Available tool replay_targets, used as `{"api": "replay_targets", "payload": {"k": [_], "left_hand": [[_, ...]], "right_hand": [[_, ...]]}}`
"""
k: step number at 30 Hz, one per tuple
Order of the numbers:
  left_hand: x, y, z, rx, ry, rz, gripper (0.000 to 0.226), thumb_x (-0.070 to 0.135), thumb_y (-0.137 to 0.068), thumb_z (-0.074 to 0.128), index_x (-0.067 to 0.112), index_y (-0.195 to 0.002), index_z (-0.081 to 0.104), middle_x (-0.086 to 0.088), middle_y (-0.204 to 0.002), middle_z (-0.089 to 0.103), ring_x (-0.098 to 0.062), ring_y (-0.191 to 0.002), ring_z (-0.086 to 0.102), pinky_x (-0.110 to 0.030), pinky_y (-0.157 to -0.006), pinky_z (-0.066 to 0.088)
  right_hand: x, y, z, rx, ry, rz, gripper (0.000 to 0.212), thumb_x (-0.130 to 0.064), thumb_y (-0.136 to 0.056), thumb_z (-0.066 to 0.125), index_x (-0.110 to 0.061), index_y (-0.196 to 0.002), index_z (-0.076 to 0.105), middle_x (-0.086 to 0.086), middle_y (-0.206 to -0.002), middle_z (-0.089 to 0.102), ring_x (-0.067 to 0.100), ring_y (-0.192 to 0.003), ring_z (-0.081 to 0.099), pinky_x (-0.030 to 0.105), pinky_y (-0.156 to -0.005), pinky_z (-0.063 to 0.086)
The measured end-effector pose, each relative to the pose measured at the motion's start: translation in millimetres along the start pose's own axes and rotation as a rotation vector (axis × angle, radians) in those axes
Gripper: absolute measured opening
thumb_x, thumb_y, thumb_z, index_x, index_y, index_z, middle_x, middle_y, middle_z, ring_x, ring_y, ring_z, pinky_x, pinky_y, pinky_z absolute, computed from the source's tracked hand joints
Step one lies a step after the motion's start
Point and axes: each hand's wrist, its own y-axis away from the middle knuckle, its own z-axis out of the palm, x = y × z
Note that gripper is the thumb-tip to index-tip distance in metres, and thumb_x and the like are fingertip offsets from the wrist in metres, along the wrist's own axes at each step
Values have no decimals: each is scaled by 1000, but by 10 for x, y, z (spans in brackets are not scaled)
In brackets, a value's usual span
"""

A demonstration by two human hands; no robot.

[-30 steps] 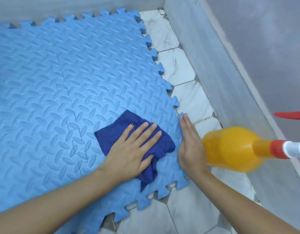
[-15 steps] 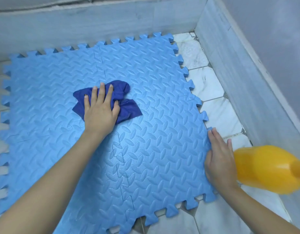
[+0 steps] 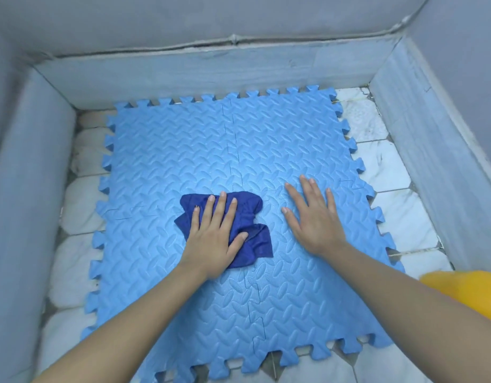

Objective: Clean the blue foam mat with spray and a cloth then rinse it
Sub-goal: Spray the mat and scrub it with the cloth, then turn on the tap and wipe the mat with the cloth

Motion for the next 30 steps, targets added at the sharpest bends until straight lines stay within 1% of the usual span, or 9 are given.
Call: {"api": "replay_targets", "payload": {"k": [4, 7, 9, 13, 16, 19, 22, 25, 30], "left_hand": [[23, -135, -295, -277, 16, -4, 91, 74, -73, 0, 26, -148, -20, 2, -152, -32, -22, -143, -24, -45, -114, -14], [-13, -279, -835, -446, 84, -37, 83, 68, -88, 25, 27, -151, -10, 0, -158, -19, -23, -146, -14, -49, -117, -6], [-28, -423, -1358, -323, 20, -49, 75, 59, -95, 29, 27, -152, -7, -2, -160, -13, -27, -147, -11, -52, -116, -5], [51, -733, -2545, 104, -178, 12, 67, 52, -98, 27, 25, -152, -4, -4, -160, -9, -26, -147, -5, -52, -117, -2], [160, -826, -3262, 281, -286, 16, 67, 51, -99, 26, 24, -152, -3, -5, -160, -8, -27, -147, -4, -52, -117, 3], [217, -809, -3667, 381, -340, -3, 66, 51, -98, 26, 23, -152, 0, -6, -160, -7, -27, -147, -3, -53, -116, 4], [176, -792, -3781, 392, -357, -38, 67, 52, -98, 28, 23, -152, 1, -7, -160, -7, -27, -147, -2, -54, -116, 4], [67, -771, -3775, 363, -336, -100, 68, 53, -98, 27, 23, -152, 1, -6, -160, -8, -27, -147, -3, -54, -115, 4], [-113, -670, -3700, 350, -328, -173, 68, 55, -97, 25, 22, -152, 3, -5, -160, -8, -29, -147, -3, -54, -115, 4]], "right_hand": [[-31, -98, -291, -278, 2, 17, 64, -57, -99, 24, -37, -155, -2, -5, -163, -16, 14, -150, -14, 44, -121, -6], [-181, -298, -912, -461, -133, 70, 76, -48, -96, 49, -29, -156, 6, 1, -165, -1, 18, -152, 3, 43, -122, 11], [-395, -565, -1623, -229, -218, 54, 71, -42, -97, 51, -21, -155, 17, 3, -163, 16, 19, -150, 16, 37, -120, 20], [-1009, -1082, -3409, 611, -315, -187, 58, -29, -96, 53, -9, -148, 37, 11, -158, 30, 26, -149, 20, 37, -119, 20], [-1370, -1396, -4507, 905, -240, -306, 60, -28, -95, 52, -4, -147, 36, 16, -156, 32, 31, -148, 21, 42, -121, 17], [-1495, -1726, -5033, 836, -59, -242, 61, -38, -98, 45, -4, -147, 34, 15, -155, 34, 29, -149, 19, 42, -121, 7], [-1454, -1889, -5036, 595, 96, -130, 53, -46, -102, 32, -5, -130, 51, 16, -133, 55, 30, -135, 41, 45, -121, 6], [-1505, -1915, -4941, 640, 170, -92, 45, -39, -104, 31, -6, -124, 53, 15, -123, 59, 31, -120, 52, 46, -121, 4], [-1610, -1954, -4922, 678, 233, -37, 31, -21, -103, 38, -4, -126, 51, 15, -123, 59, 30, -122, 50, 44, -122, 6]]}}
